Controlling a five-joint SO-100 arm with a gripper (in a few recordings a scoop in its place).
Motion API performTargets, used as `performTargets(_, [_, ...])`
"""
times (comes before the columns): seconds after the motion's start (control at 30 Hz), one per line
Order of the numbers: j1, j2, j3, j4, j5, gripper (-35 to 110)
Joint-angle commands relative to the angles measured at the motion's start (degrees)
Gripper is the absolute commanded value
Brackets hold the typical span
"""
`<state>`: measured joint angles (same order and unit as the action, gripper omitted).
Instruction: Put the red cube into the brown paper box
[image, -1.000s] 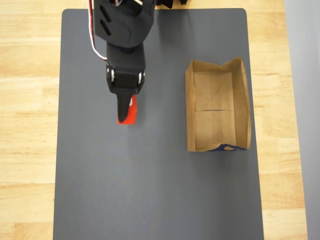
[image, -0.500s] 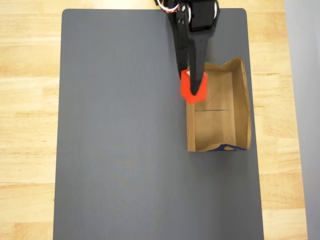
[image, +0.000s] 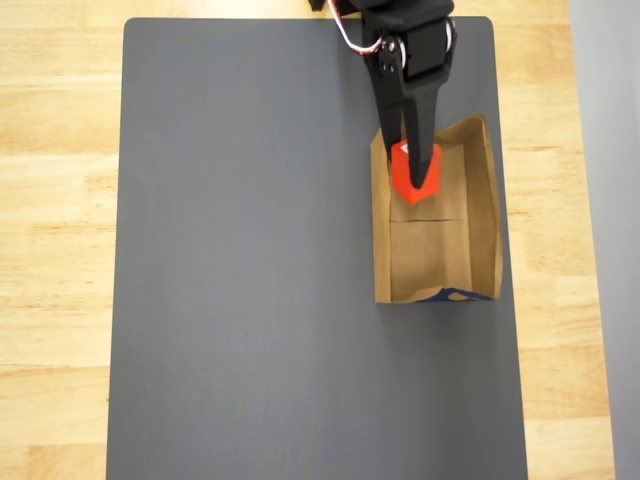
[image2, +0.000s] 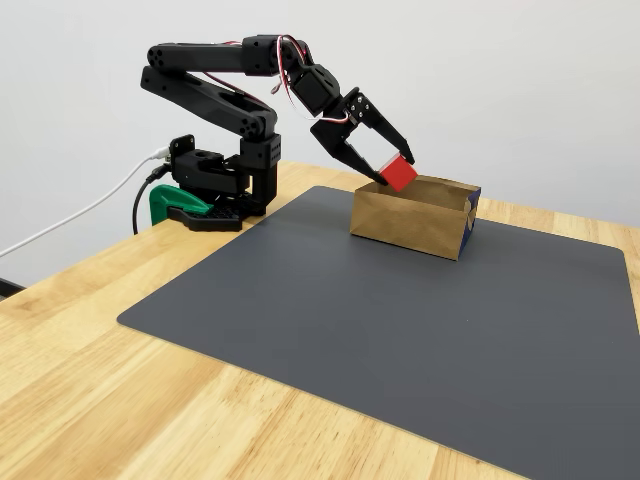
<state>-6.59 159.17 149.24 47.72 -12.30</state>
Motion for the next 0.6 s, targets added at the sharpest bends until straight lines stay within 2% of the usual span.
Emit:
performTargets(0.0, [-0.7, -0.2, -0.2, -0.8, -0.8, 13])
performTargets(0.33, [-0.5, 0.0, -0.2, -0.6, -0.9, 28])
performTargets(0.57, [0.4, 4.6, 1.1, 1.5, -1.6, 27])
